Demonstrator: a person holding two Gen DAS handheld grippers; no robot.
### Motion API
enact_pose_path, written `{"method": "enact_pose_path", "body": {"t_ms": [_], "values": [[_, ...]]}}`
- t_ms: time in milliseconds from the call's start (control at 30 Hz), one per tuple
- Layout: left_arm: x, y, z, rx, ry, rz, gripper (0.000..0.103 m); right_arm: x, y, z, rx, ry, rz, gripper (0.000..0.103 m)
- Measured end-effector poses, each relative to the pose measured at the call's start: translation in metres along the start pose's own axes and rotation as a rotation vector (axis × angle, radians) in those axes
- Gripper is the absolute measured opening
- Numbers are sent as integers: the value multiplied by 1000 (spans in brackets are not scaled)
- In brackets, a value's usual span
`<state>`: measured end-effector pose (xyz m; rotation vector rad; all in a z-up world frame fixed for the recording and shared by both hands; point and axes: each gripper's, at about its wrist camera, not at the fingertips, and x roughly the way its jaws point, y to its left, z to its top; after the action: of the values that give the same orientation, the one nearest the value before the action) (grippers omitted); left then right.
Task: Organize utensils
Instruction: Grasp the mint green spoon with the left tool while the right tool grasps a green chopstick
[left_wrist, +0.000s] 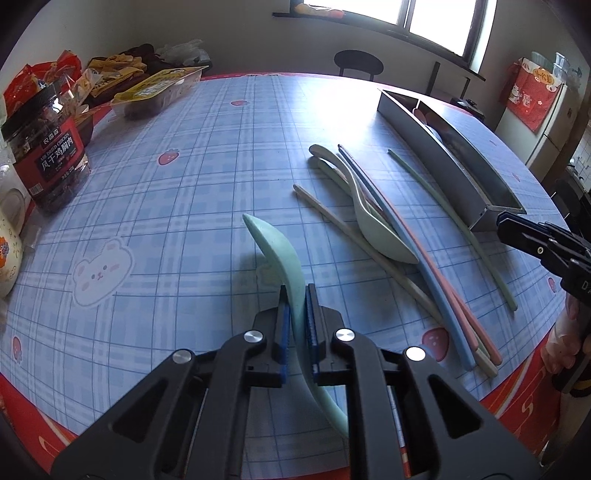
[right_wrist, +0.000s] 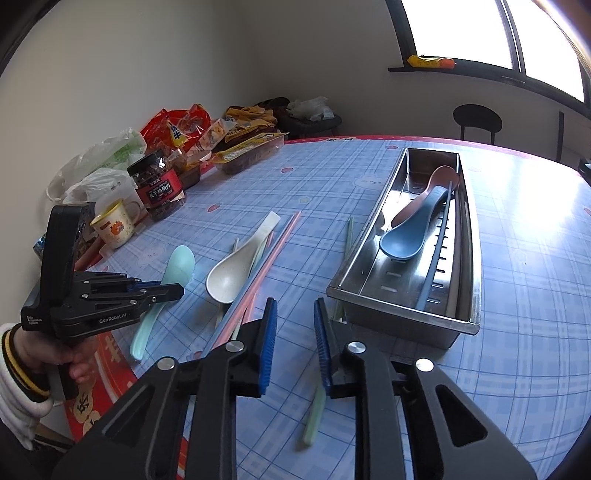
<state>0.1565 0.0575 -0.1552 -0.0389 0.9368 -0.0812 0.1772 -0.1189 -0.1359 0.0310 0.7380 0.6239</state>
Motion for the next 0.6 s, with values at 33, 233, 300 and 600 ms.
{"method": "enact_pose_path", "body": {"t_ms": [33,233,300,600], "values": [[1,-1,0,7,-5,-1,12,0,1,0,-4,3,-6,15],[1,6,-3,-8,-39,-51,13,0,2,-2,-5,33,-40,15],[1,11,-3,-33,-40,-87,12,0,1,-3,-2,53,-65,15],[2,15,-4,-53,-38,-214,15,18,0,-7,6,138,-172,15]]}}
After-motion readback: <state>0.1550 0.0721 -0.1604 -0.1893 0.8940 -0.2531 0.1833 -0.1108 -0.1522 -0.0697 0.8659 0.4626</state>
